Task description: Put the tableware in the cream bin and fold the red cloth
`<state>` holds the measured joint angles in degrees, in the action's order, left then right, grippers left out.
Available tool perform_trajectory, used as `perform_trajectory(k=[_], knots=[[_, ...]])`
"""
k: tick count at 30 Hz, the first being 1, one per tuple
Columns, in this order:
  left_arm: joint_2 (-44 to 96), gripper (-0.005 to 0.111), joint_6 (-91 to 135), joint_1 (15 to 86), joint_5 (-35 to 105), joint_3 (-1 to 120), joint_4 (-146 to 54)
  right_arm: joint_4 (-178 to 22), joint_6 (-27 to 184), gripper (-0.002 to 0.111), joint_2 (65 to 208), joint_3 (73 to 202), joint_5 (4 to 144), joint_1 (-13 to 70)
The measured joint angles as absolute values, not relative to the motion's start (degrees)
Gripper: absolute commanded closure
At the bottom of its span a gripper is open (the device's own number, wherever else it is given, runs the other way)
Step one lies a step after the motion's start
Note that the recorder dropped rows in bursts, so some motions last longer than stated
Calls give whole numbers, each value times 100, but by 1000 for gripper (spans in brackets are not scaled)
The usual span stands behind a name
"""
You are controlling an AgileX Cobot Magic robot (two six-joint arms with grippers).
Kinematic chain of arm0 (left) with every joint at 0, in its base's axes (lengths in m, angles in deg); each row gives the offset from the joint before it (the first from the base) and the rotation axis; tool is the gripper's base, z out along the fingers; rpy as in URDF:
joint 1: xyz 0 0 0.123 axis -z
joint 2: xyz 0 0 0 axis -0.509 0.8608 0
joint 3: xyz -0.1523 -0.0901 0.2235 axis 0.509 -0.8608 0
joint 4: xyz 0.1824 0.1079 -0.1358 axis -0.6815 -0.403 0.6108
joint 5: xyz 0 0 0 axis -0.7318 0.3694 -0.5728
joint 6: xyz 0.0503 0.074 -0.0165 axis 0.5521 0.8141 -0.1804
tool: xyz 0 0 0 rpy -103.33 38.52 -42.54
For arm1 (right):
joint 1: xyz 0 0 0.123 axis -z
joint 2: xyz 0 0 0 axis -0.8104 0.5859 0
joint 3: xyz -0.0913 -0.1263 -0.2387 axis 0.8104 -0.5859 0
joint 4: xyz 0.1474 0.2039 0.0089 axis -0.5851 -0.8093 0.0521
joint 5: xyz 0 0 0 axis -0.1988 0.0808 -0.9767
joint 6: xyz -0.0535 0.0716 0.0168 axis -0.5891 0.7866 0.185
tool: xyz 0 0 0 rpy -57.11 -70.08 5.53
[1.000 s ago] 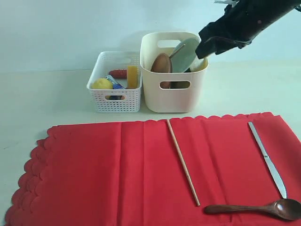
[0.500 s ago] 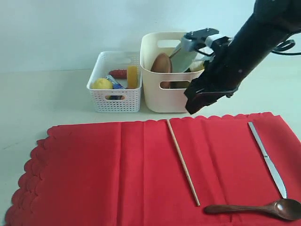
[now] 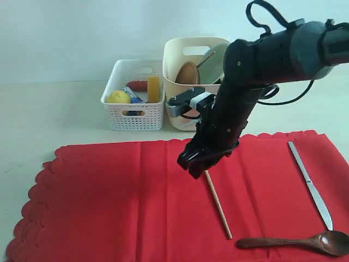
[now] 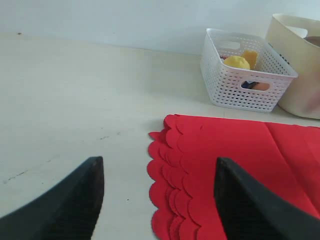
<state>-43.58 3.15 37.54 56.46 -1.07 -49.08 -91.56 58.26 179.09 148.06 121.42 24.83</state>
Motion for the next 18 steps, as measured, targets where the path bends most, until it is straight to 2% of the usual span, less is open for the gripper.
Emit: perform_trajectory(k=[12,13,18], knots=[[-4358,45,315,3754,5646,-107,-4908,-8990,6160,73,18424,14806,11856,2483],[-4358,45,315,3754,5646,-107,-4908,-8981,6163,76,18431,14806,11845,2483],[-4358,45,315,3754,5646,-107,-4908,-8861,6214,106,18459,14806,11792,2483]])
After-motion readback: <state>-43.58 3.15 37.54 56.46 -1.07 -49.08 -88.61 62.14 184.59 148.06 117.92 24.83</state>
